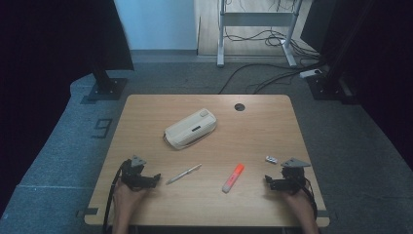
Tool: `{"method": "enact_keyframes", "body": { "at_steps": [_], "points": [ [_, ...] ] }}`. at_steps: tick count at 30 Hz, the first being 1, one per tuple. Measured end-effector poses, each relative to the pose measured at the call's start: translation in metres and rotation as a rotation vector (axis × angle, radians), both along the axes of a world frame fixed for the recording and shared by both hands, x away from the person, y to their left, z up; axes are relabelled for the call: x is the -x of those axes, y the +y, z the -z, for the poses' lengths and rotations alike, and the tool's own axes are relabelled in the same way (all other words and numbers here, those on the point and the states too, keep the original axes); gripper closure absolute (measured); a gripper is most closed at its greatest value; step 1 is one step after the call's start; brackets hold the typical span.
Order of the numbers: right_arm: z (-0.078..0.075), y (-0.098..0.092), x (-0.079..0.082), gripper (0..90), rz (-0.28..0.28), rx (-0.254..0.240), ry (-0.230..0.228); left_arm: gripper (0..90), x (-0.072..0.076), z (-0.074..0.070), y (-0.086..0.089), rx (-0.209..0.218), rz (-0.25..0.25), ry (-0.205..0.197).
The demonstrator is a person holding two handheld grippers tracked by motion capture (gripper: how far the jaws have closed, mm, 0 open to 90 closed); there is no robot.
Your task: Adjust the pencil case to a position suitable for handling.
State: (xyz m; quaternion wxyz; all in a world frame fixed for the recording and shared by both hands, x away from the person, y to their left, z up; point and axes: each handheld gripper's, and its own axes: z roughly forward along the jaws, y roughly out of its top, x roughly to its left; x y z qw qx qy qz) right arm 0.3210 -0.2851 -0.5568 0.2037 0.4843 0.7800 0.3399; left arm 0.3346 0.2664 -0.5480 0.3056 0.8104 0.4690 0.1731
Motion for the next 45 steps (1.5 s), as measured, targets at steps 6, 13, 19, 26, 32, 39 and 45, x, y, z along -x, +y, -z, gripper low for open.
{"method": "enact_keyframes", "body": {
  "at_steps": [6, 13, 19, 26, 32, 39, 45],
  "points": [
    [0.0, 0.0, 0.0, 4.0, 0.0, 0.001, 0.0, 0.0, -0.002, 0.0, -0.001, 0.003, 0.006, 0.002],
    [0.0, 0.0, 0.0, 4.1, 0.0, 0.001, 0.0, 1.6, -0.002, 0.0, -0.001, 0.007, 0.004, -0.004],
    [0.0, 0.0, 0.0, 4.1, -0.001, 0.001, 0.0, 3.6, -0.002, -0.001, -0.002, 0.012, 0.015, -0.009],
    [0.0, 0.0, 0.0, 4.1, 0.0, 0.001, 0.0, 5.5, -0.005, -0.008, -0.006, 0.047, 0.05, 0.001],
    [0.0, 0.0, 0.0, 4.1, 0.0, 0.001, 0.0, 5.6, -0.012, -0.012, -0.012, 0.063, 0.086, 0.024],
    [0.0, 0.0, 0.0, 4.1, -0.001, 0.001, 0.0, 6.6, -0.022, -0.026, -0.019, 0.077, 0.115, 0.008],
    [0.0, 0.0, 0.0, 4.1, -0.001, 0.001, 0.0, 6.6, -0.033, -0.039, -0.028, 0.096, 0.147, 0.0]
  ]
}}
